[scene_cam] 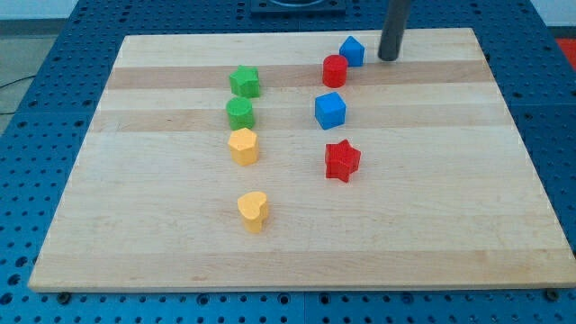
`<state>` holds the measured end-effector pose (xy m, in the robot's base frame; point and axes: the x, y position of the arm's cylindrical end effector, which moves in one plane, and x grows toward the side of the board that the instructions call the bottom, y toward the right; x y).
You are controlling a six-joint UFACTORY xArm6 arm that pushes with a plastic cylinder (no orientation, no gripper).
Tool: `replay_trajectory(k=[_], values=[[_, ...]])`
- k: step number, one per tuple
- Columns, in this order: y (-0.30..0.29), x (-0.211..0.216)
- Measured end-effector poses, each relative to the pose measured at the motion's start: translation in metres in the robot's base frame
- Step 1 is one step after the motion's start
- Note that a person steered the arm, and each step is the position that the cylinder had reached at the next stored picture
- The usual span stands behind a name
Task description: Slightly push the yellow heart towards up
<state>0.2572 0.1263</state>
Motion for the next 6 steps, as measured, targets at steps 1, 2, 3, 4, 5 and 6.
replay_trajectory(k=[1,2,3,4,5,6], values=[[-0.038,-0.002],[-0.037,-0.005],[-0.004,0.004],[0.022,0.118],[-0.028,0.261],[-0.118,0.306]])
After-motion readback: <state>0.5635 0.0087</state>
